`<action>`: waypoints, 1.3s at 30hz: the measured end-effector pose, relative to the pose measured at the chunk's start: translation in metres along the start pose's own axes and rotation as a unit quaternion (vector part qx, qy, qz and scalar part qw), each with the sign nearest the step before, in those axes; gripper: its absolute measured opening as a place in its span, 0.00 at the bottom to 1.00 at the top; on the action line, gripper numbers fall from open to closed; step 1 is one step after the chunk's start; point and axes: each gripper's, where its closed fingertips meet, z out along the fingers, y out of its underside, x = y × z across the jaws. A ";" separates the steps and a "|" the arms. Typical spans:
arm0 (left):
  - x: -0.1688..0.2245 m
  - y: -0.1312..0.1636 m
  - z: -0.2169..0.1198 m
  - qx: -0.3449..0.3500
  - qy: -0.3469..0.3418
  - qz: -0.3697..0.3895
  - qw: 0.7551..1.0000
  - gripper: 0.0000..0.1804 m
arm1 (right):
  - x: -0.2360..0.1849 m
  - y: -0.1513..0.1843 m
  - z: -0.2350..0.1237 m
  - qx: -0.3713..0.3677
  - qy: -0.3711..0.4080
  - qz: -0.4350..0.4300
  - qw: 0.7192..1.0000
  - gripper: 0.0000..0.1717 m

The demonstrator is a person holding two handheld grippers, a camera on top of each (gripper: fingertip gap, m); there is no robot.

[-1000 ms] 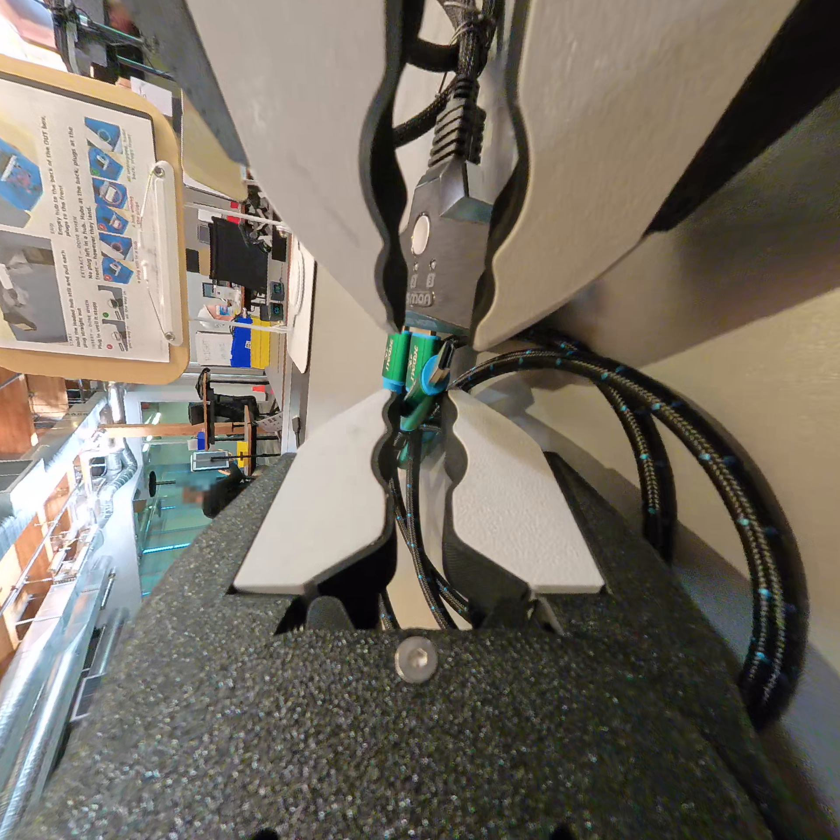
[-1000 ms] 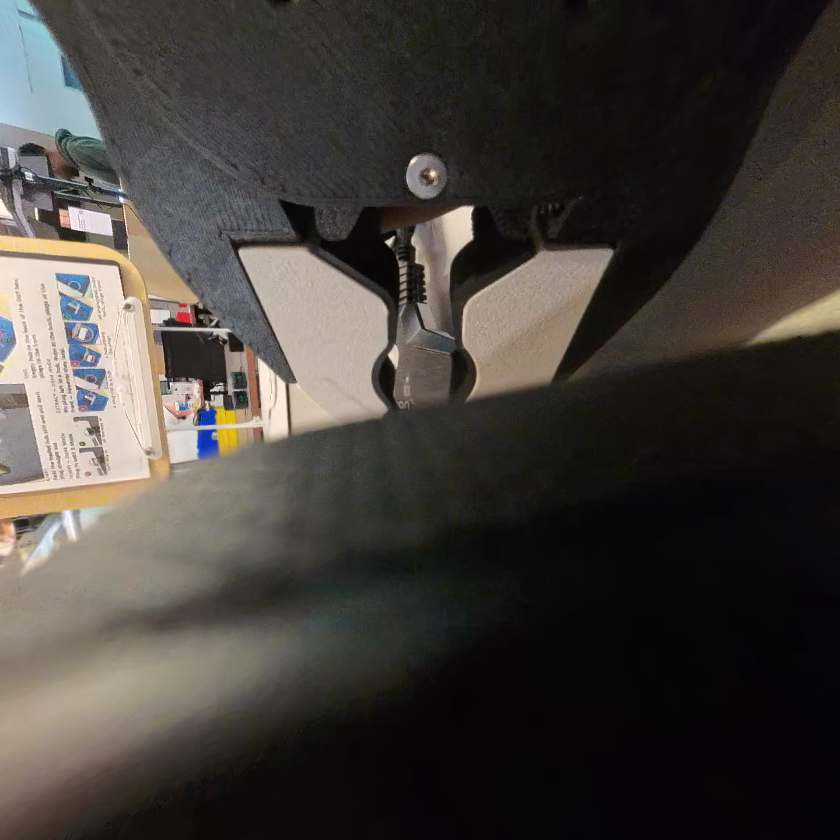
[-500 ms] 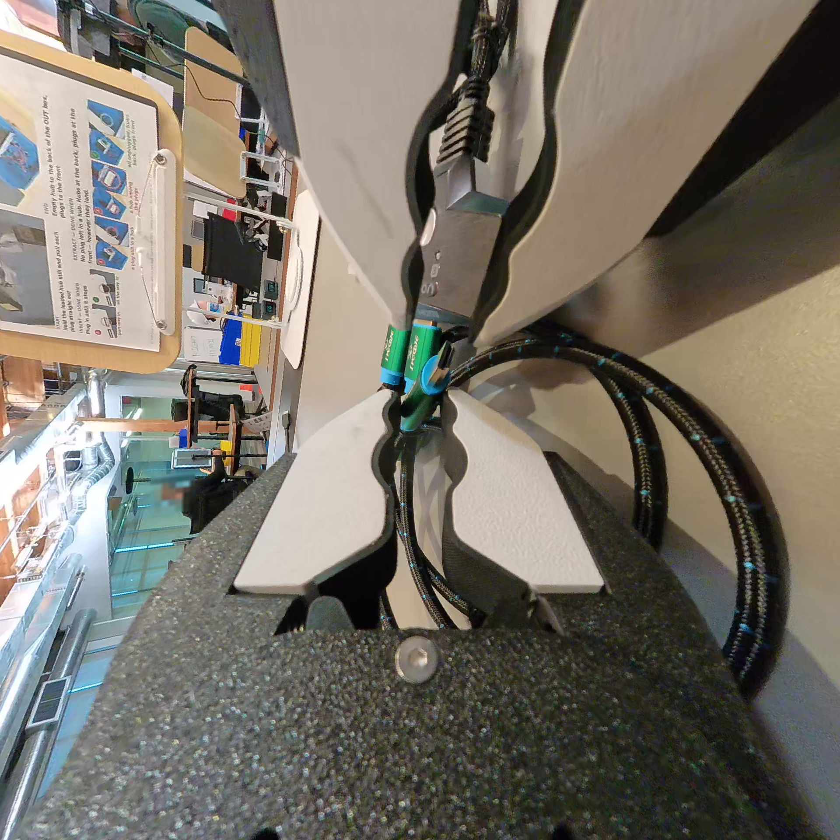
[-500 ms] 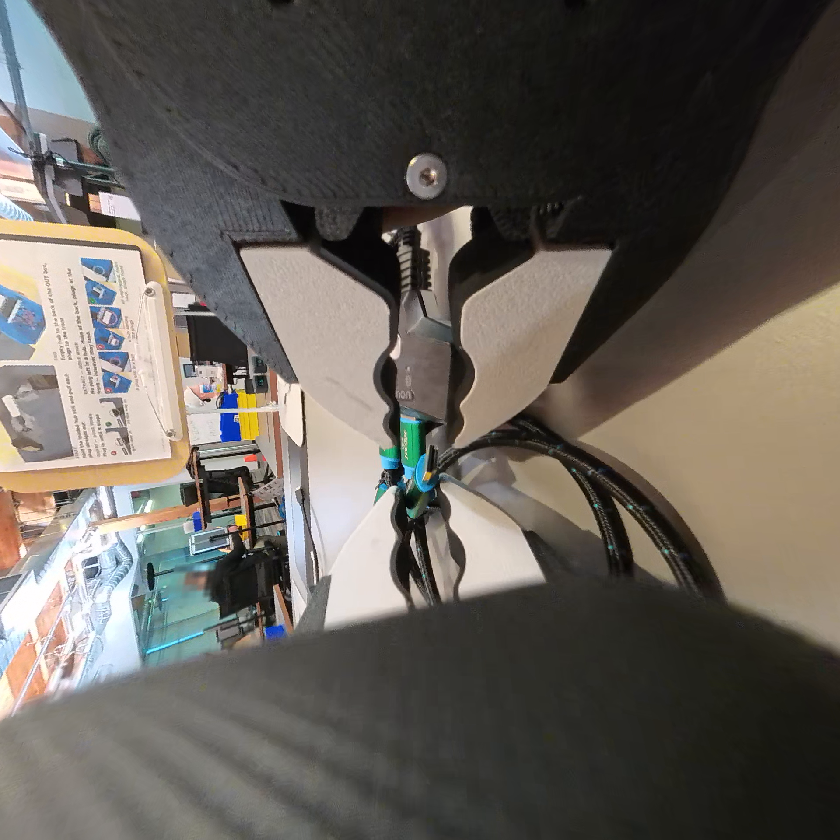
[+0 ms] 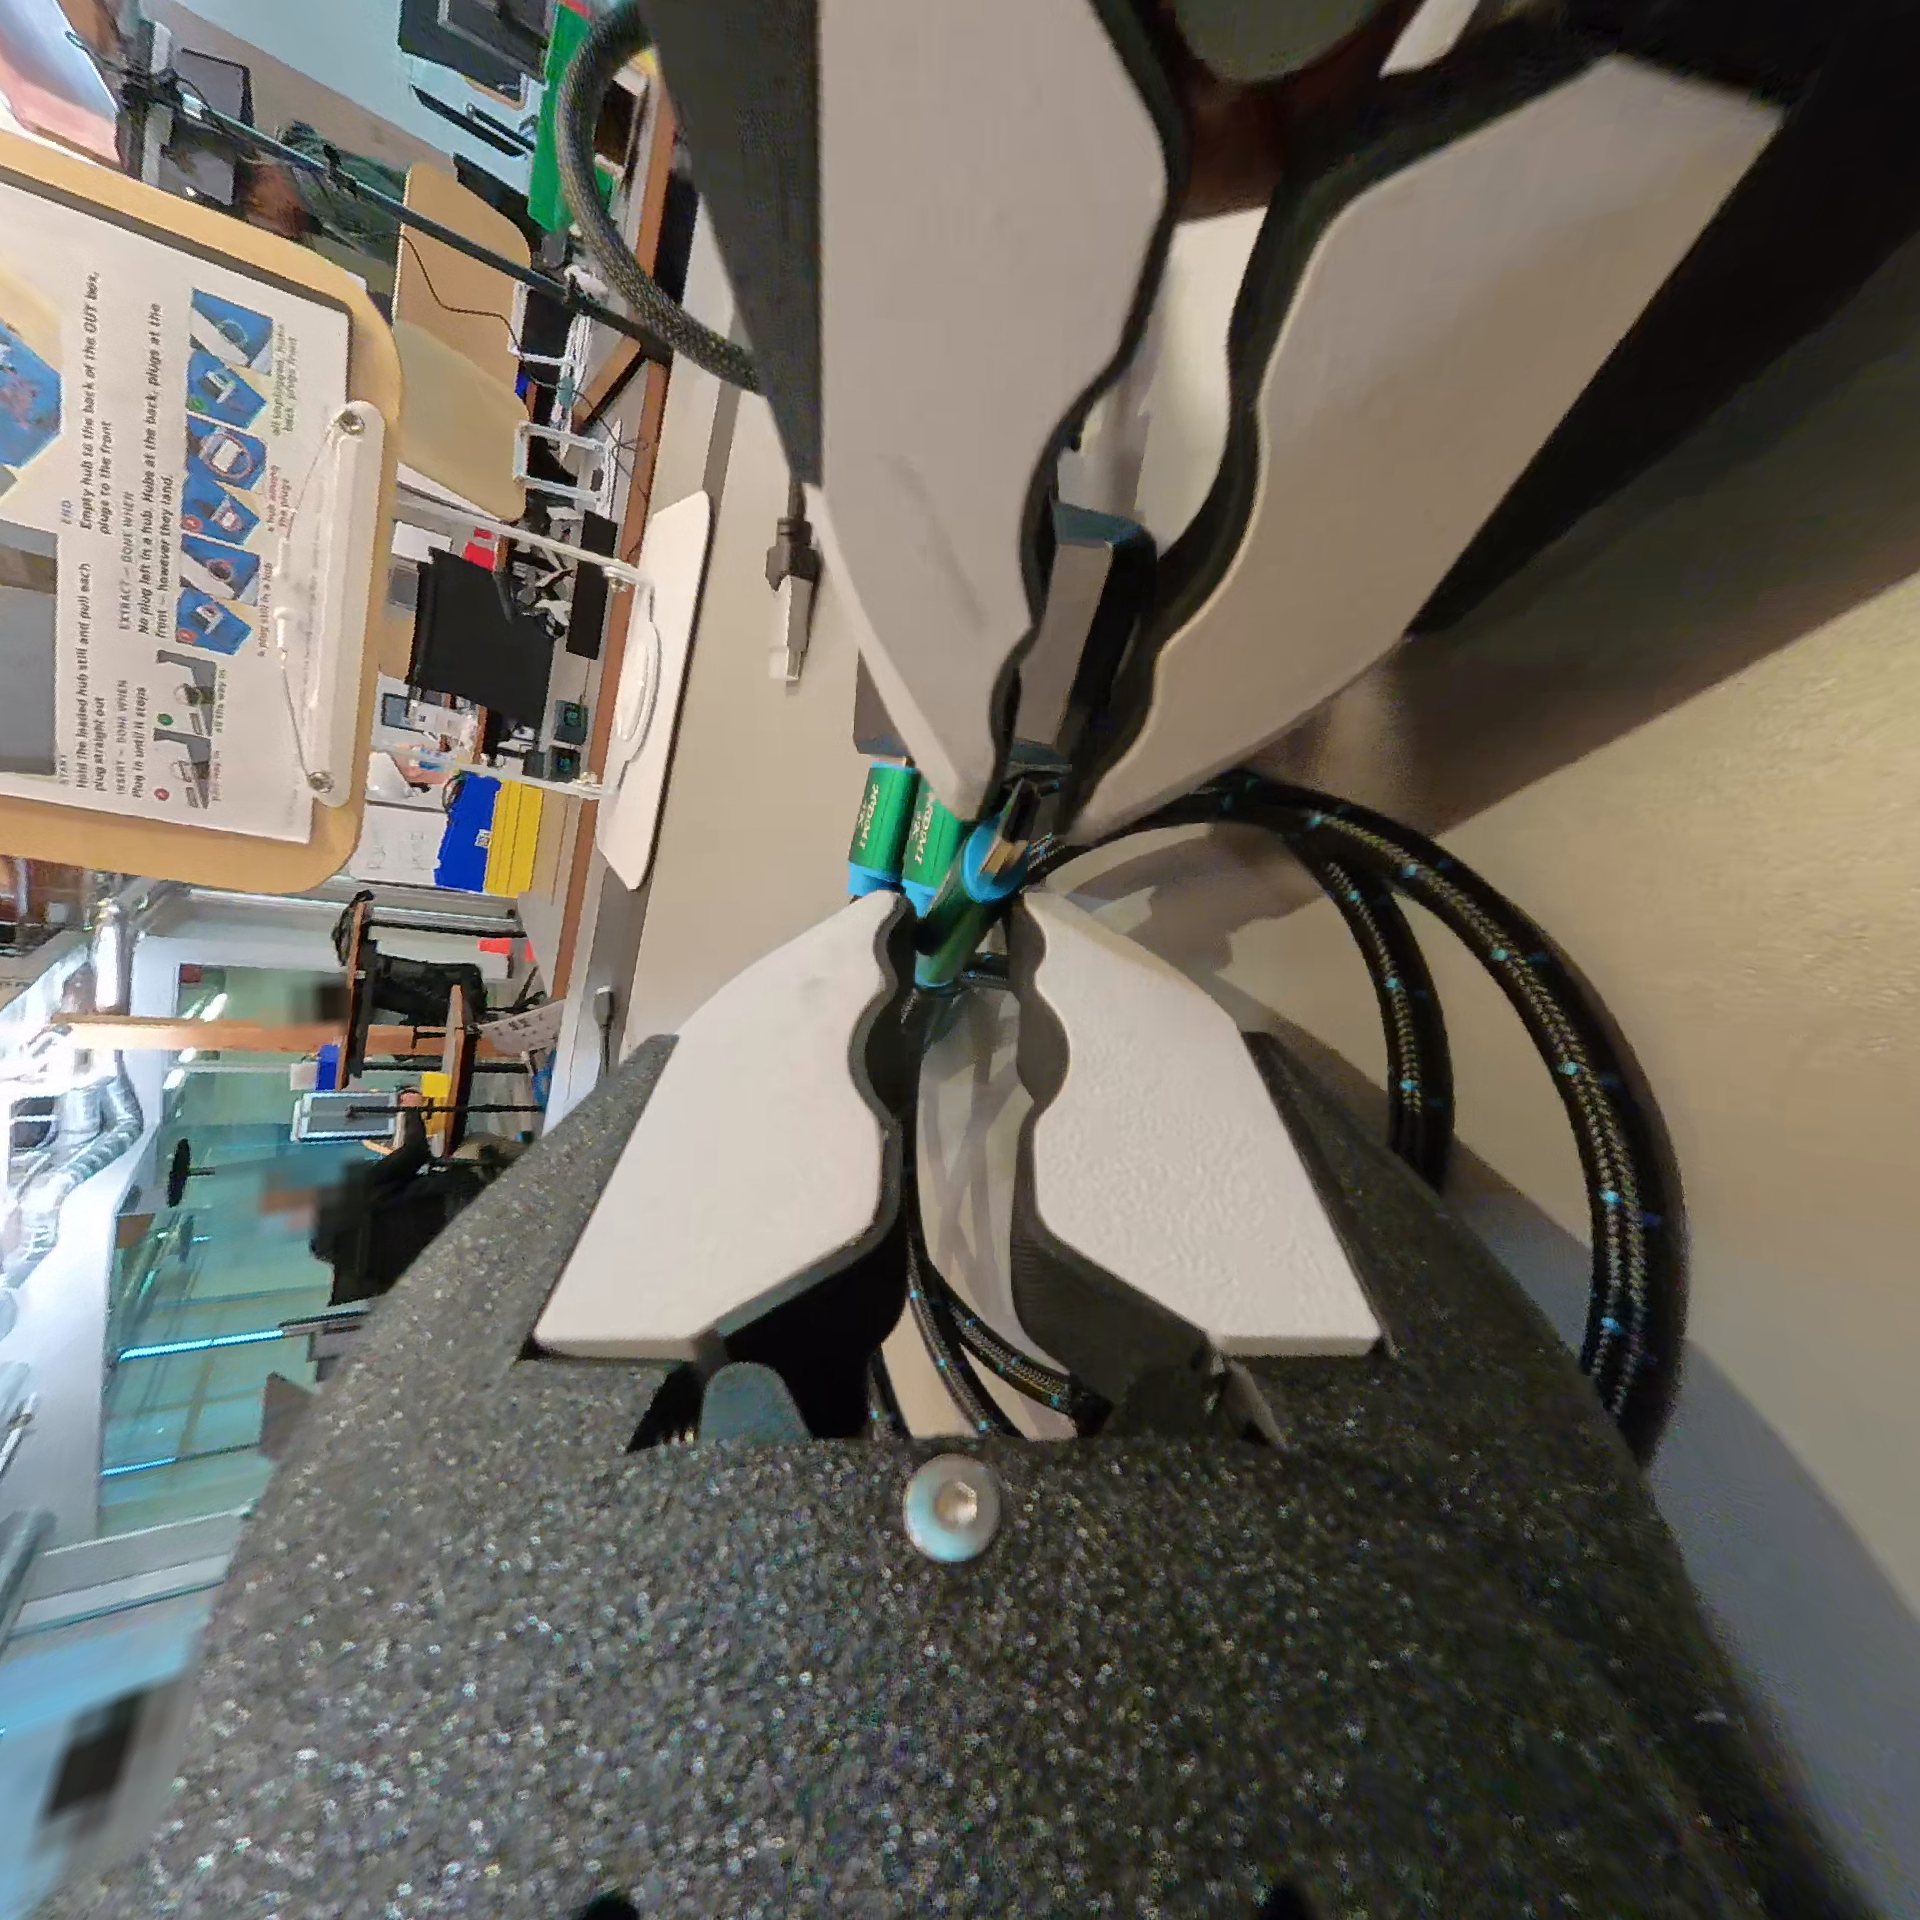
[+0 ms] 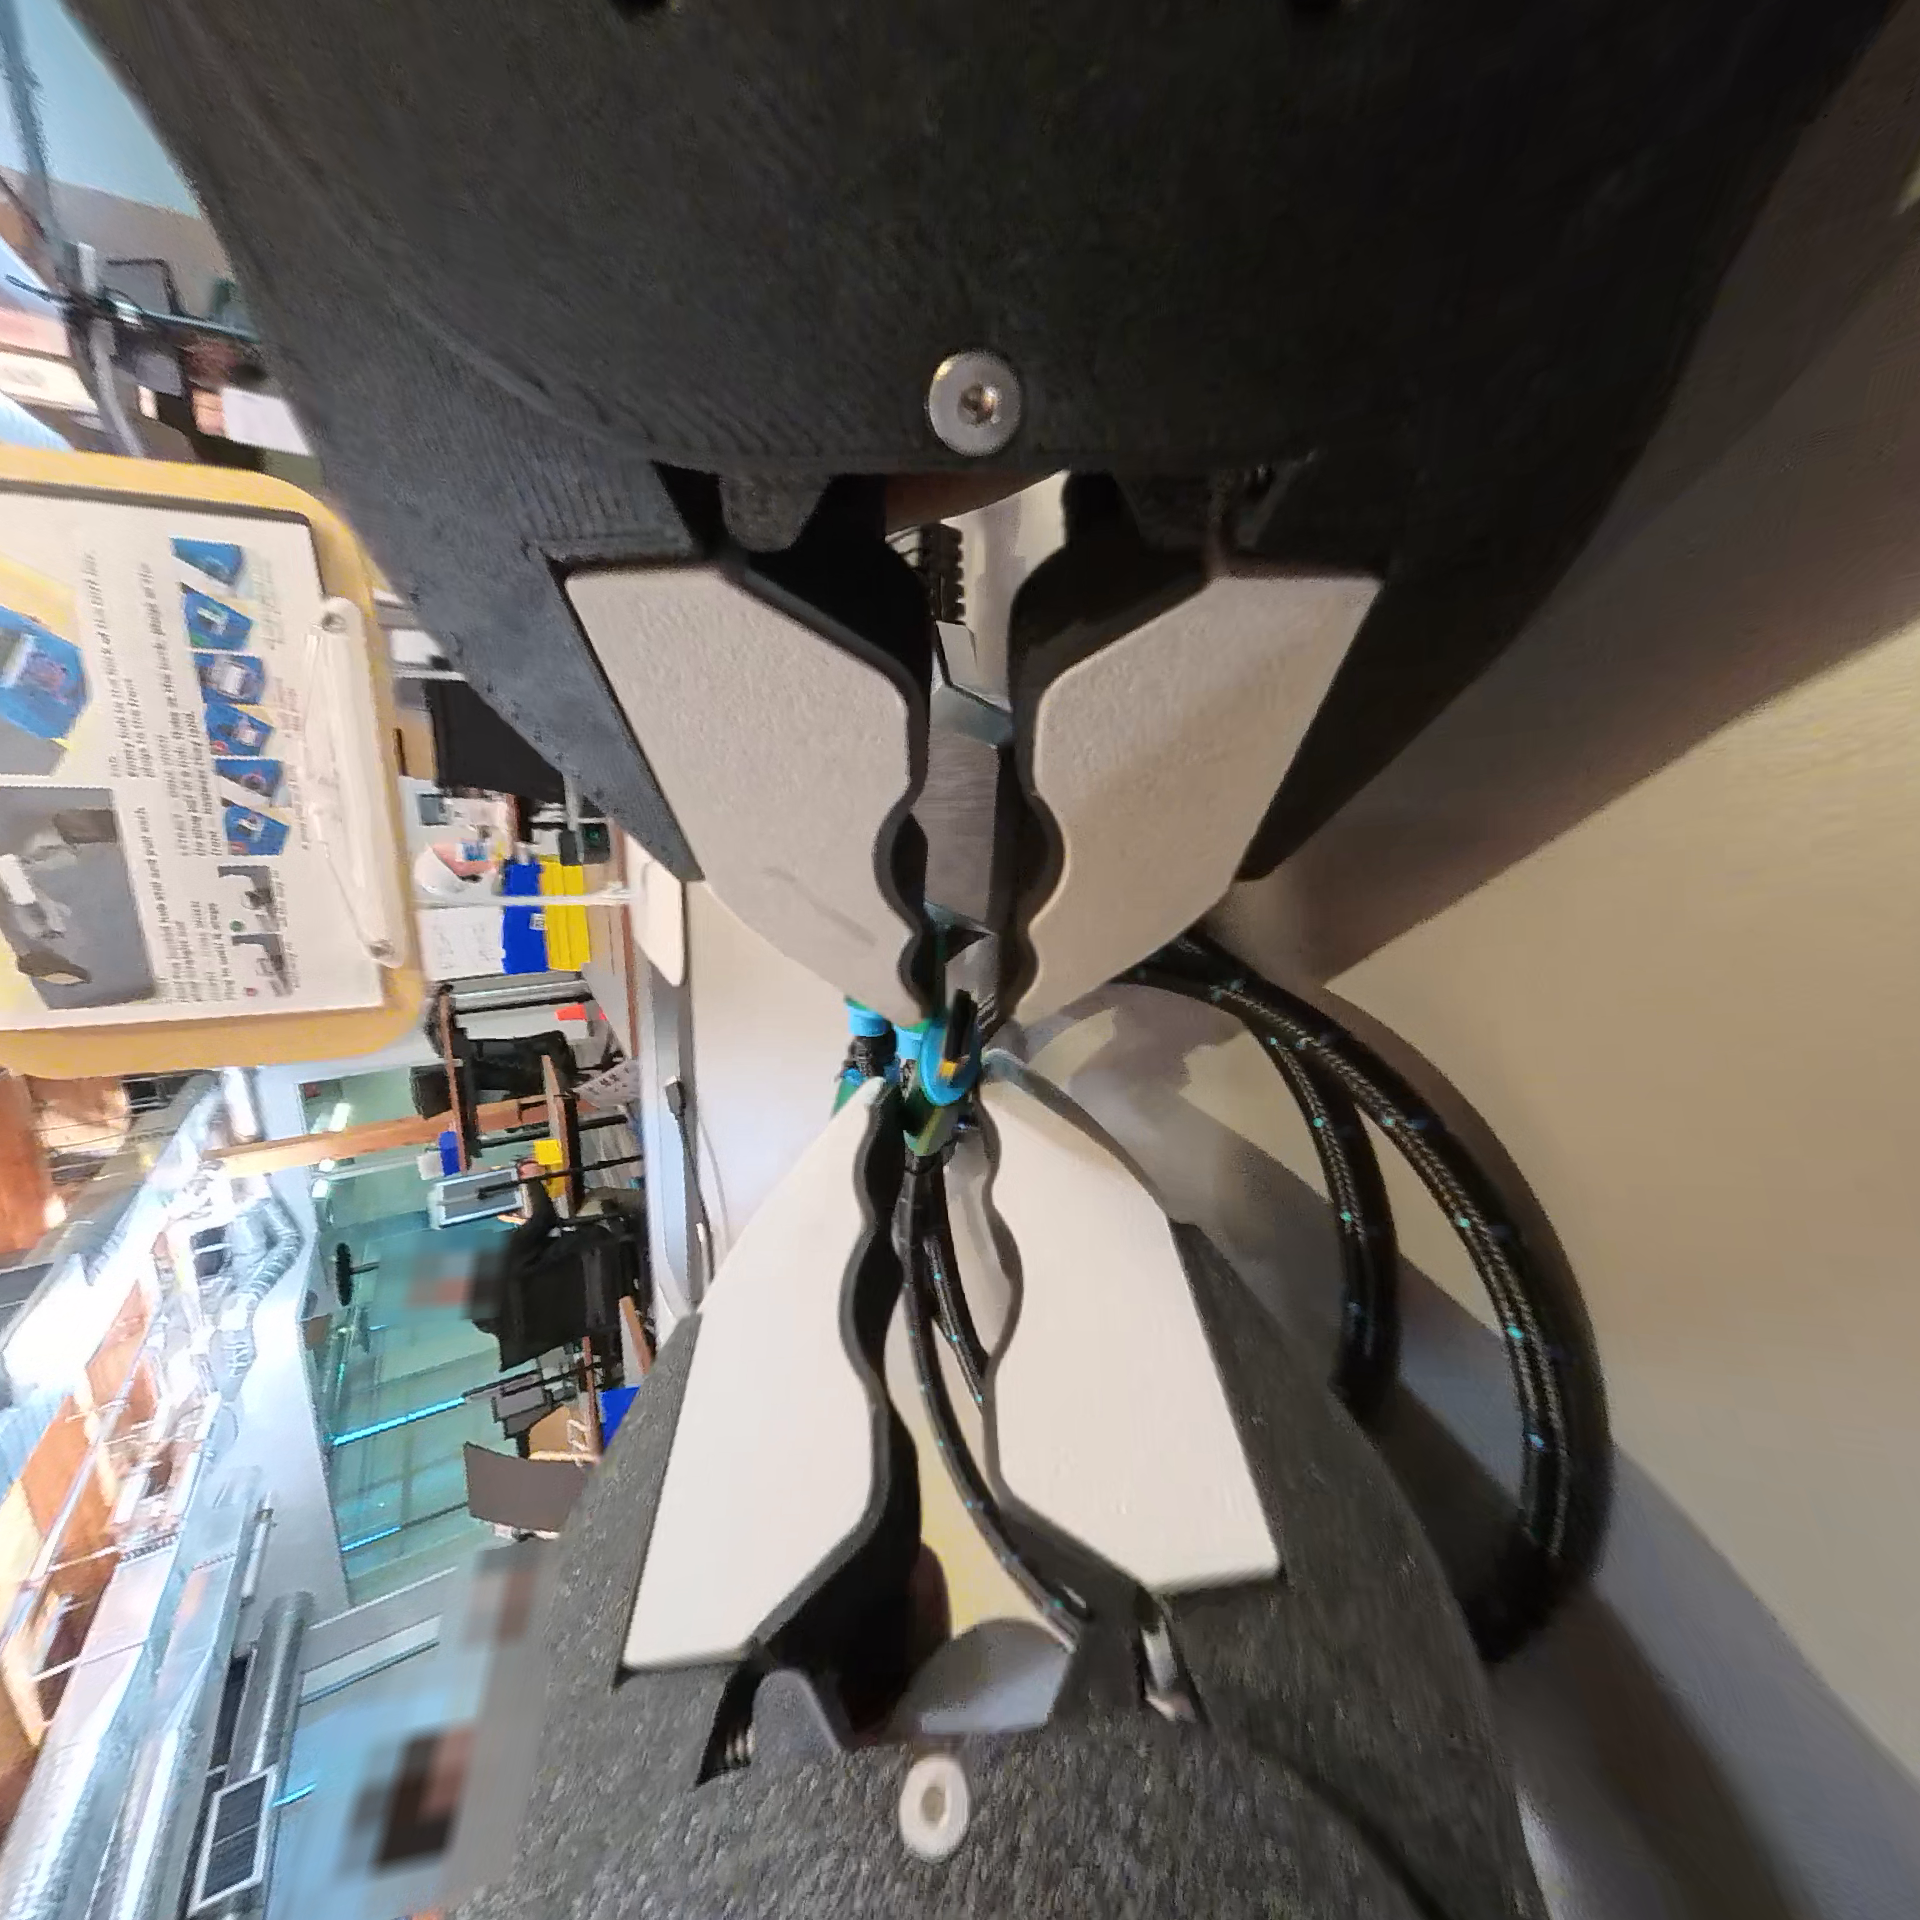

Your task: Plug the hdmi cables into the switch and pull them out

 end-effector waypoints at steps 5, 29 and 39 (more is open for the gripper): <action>0.003 -0.005 -0.008 0.044 0.057 -0.040 0.997 0.11 | 0.002 0.000 -0.001 0.006 0.014 -0.029 0.999 0.02; 0.011 -0.010 -0.028 0.155 0.510 -0.144 0.833 0.12 | 0.022 -0.010 -0.014 0.099 0.078 -0.112 0.986 0.02; 0.013 -0.016 -0.013 0.149 0.440 -0.142 0.874 0.13 | 0.035 0.001 -0.015 0.076 0.107 -0.069 0.989 0.02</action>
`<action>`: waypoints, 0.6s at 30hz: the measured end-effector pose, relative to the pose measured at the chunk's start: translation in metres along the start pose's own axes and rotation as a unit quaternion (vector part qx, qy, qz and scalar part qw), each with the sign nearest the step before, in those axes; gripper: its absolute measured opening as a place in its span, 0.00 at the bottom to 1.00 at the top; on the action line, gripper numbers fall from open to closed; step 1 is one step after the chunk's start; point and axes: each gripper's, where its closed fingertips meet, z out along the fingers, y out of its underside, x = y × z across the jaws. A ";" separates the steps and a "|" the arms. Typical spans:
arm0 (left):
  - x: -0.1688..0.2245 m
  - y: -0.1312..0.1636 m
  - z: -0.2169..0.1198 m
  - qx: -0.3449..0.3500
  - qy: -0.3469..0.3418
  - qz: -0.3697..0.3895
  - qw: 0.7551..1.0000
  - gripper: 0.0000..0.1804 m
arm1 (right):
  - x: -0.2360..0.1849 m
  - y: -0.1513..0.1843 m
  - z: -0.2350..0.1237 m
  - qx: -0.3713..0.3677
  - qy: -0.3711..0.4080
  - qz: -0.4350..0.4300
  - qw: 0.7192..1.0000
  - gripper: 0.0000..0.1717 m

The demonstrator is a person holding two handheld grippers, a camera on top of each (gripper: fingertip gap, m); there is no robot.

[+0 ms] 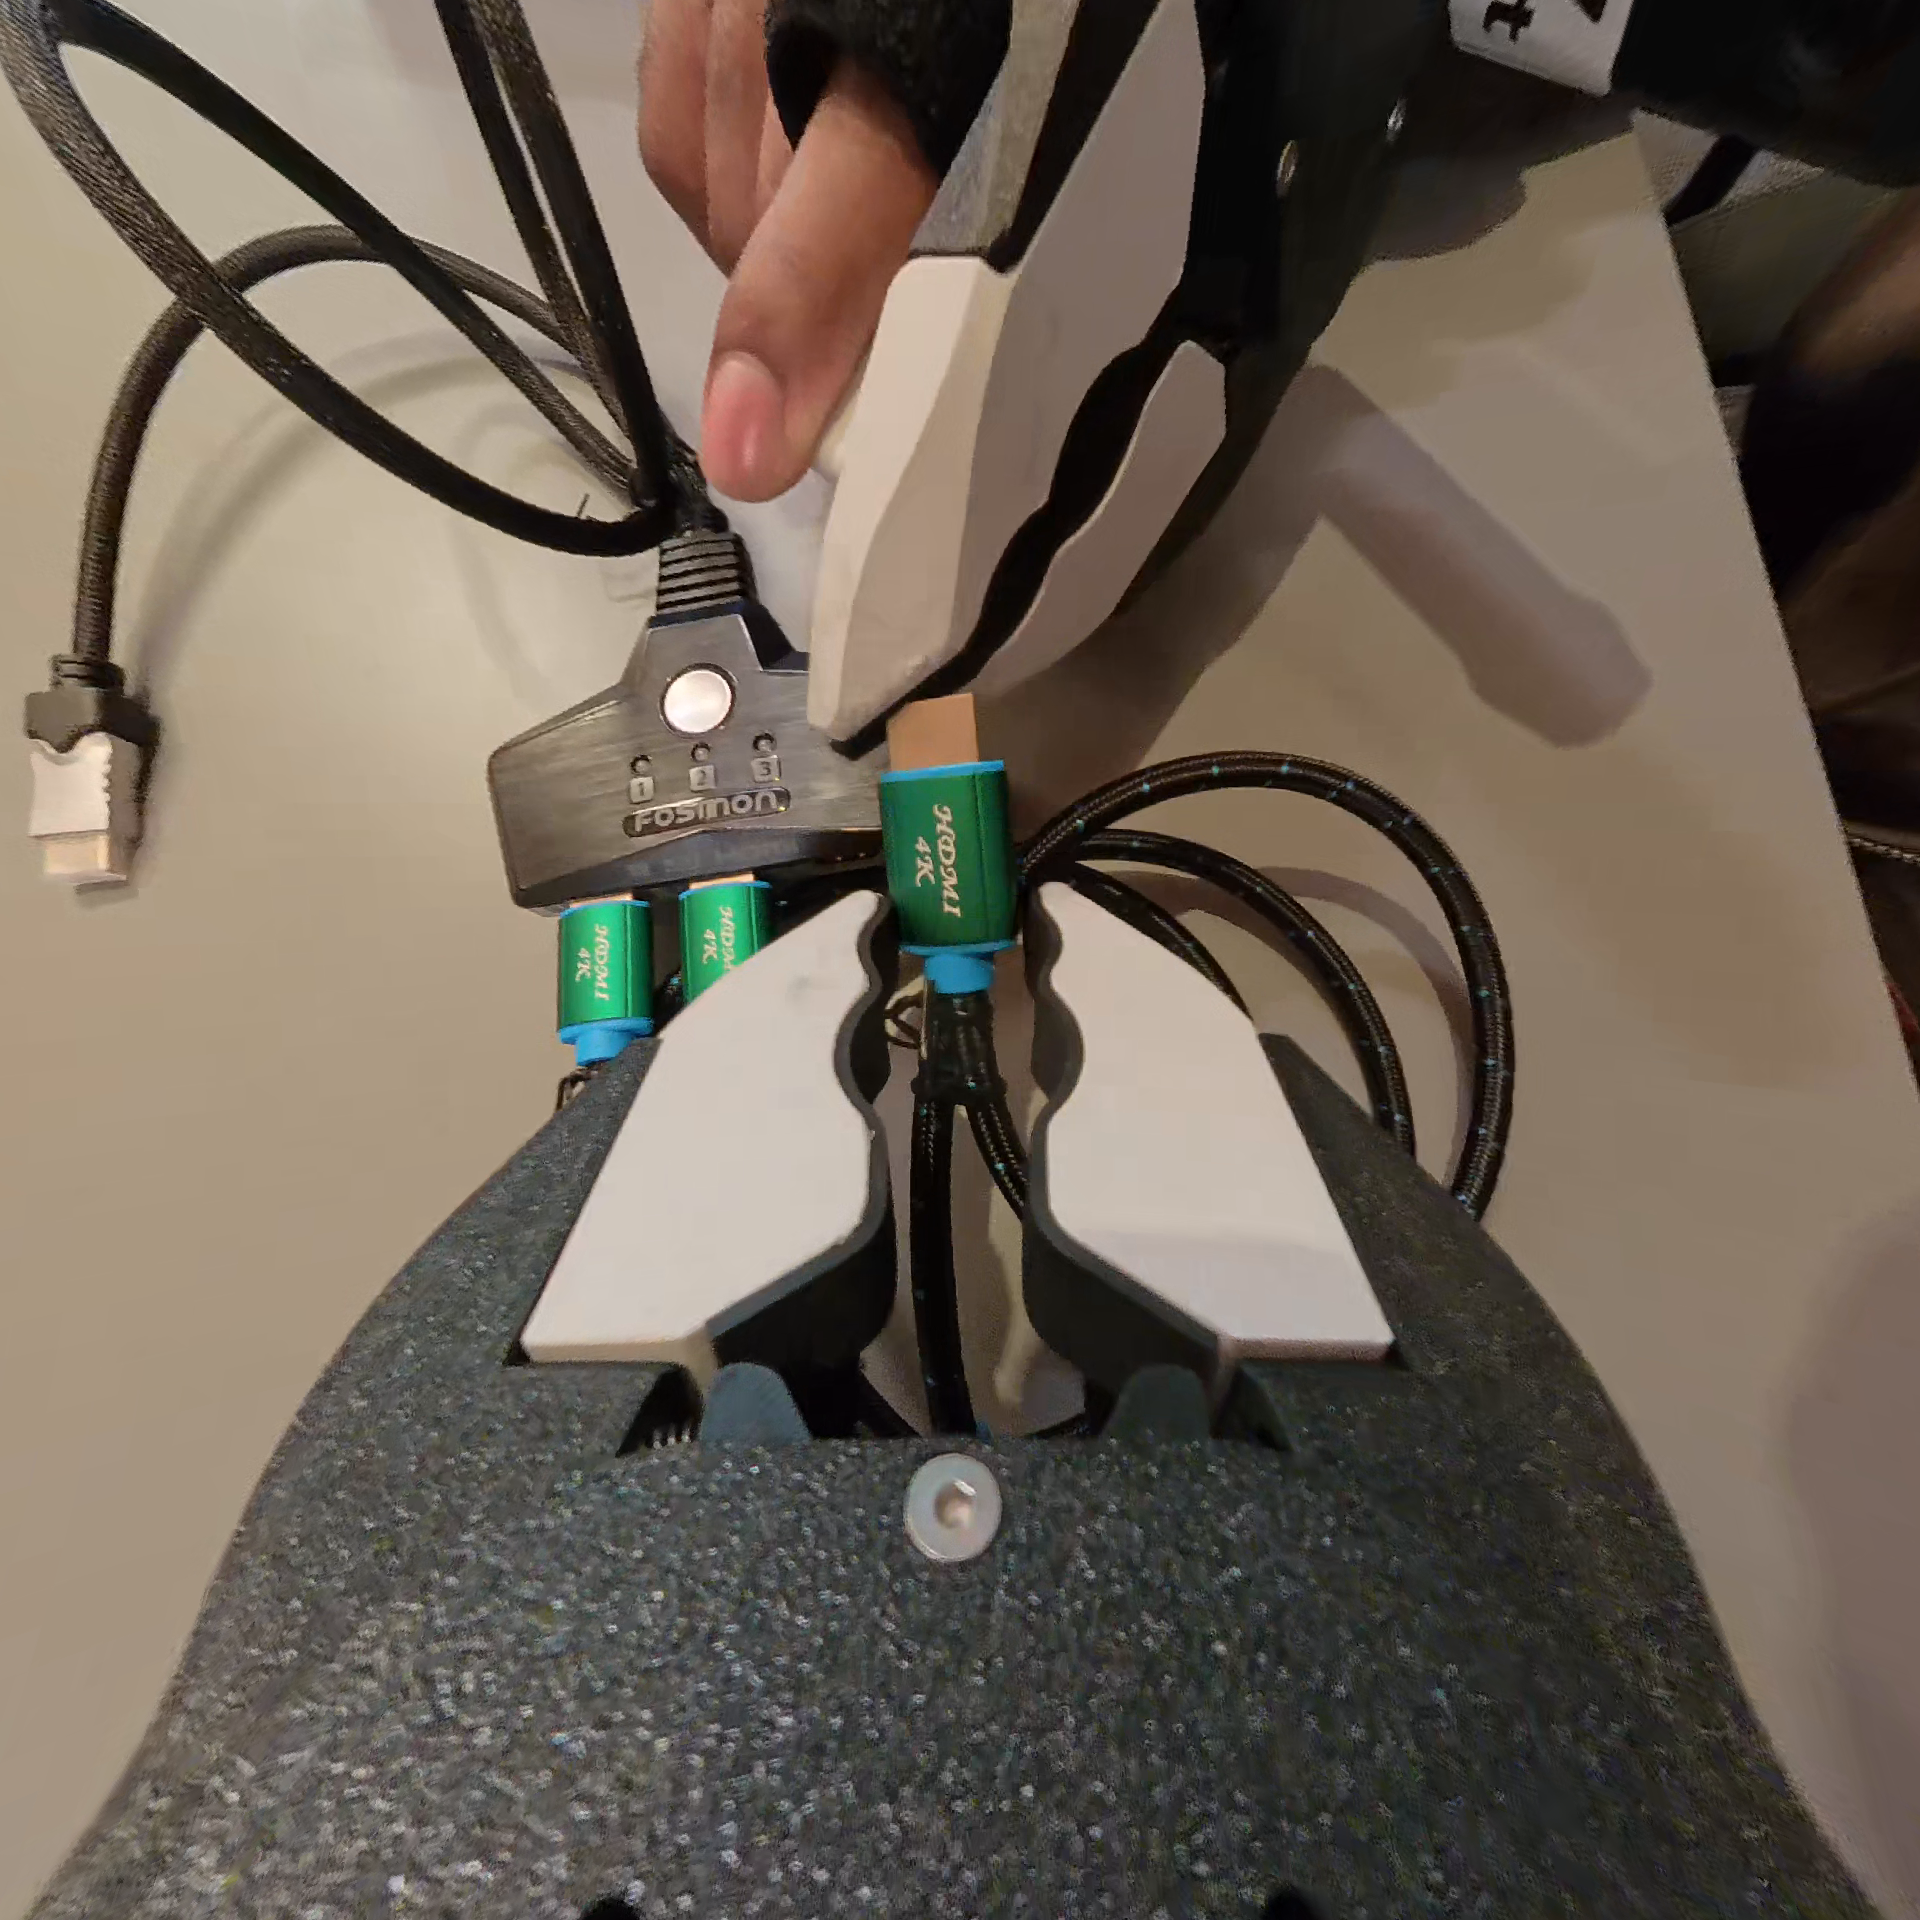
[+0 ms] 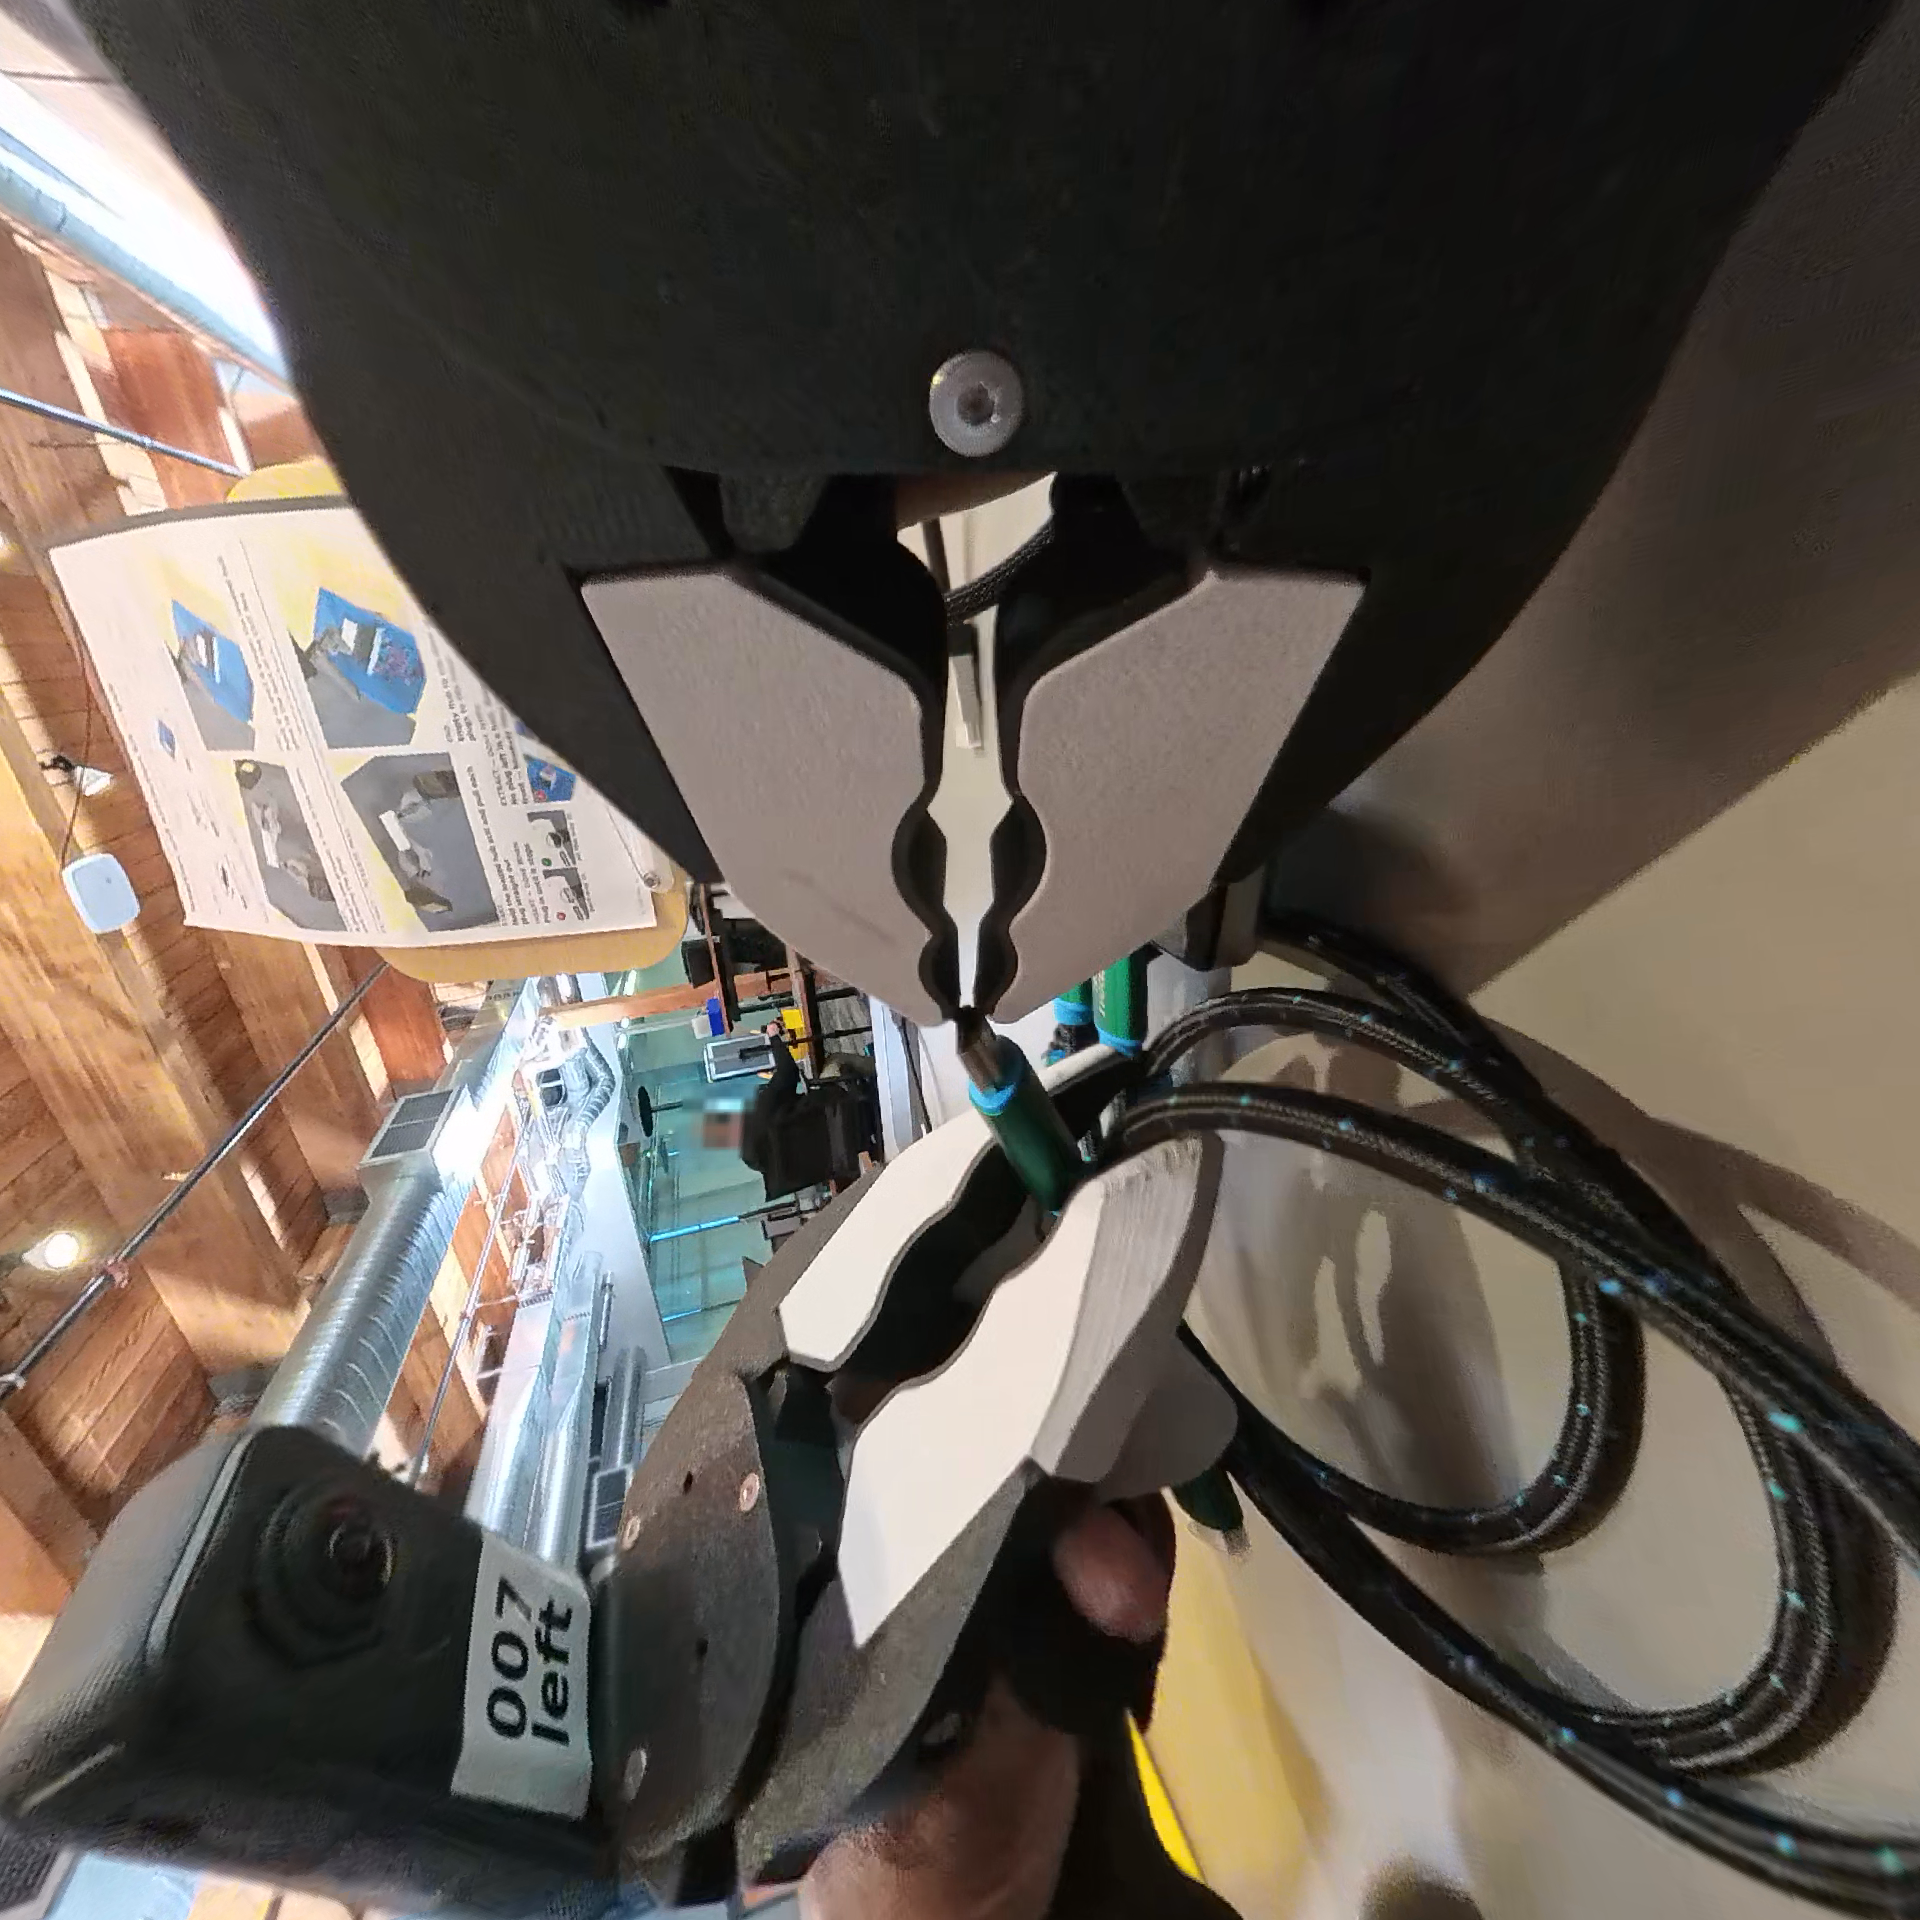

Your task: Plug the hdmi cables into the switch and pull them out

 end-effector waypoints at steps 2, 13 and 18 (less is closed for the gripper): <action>-0.003 0.001 0.001 -0.005 -0.014 0.000 1.000 0.12 | -0.001 0.001 0.000 -0.003 -0.003 0.004 1.000 0.02; -0.017 0.024 -0.003 -0.075 -0.052 -0.030 0.995 0.11 | -0.021 0.023 -0.021 -0.079 -0.127 0.071 0.986 0.16; -0.019 0.031 0.000 -0.102 -0.072 -0.018 0.992 0.10 | -0.038 0.032 -0.029 -0.118 -0.183 0.083 0.972 0.25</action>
